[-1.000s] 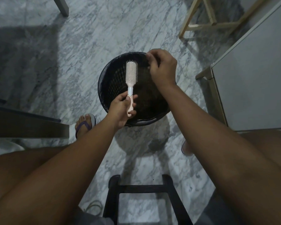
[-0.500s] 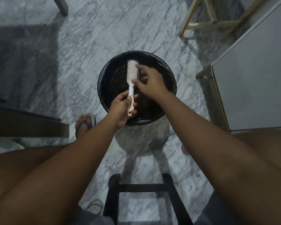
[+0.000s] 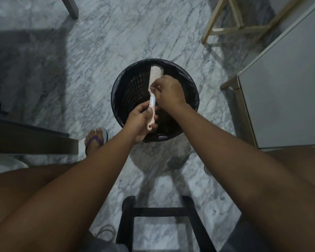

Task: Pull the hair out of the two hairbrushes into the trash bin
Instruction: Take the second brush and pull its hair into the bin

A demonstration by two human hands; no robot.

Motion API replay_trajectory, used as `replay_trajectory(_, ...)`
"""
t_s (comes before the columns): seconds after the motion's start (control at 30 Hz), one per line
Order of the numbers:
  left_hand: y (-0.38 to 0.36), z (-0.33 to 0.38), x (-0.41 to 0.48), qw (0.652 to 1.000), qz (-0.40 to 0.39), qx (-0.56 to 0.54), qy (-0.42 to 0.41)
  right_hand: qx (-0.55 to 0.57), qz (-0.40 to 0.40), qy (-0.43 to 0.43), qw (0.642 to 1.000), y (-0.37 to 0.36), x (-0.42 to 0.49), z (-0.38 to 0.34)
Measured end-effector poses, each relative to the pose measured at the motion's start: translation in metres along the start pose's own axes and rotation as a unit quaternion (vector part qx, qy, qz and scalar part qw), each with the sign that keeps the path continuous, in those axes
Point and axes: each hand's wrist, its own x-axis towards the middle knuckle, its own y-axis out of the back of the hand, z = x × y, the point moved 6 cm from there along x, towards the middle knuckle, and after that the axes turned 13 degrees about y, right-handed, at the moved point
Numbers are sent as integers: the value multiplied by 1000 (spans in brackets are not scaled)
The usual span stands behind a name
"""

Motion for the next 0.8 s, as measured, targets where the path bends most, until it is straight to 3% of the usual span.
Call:
replay_trajectory(0.23, 3, -6, 1, 1000, -1, -27, 14, 116, 98, -18, 988, 27, 8, 4)
replay_trajectory(0.37, 5, -7, 1, 999, -12, -39, 12, 182, 176, -122, 960, 36, 9, 27)
replay_trajectory(0.5, 5, -1, 0, 999, -32, -41, 12, 197, 67, -245, 947, 6, -7, 54)
replay_trajectory(0.63, 4, 3, 0, 999, -41, -25, 11, 405, -31, -284, 868, -14, -20, 35)
replay_trajectory(0.67, 3, 4, 0, 999, -42, -22, 11, 419, -39, -273, 865, -15, -20, 32)
replay_trajectory(0.8, 2, 6, -1, 999, -33, -23, 4, 271, -58, -187, 942, -6, -16, 33)
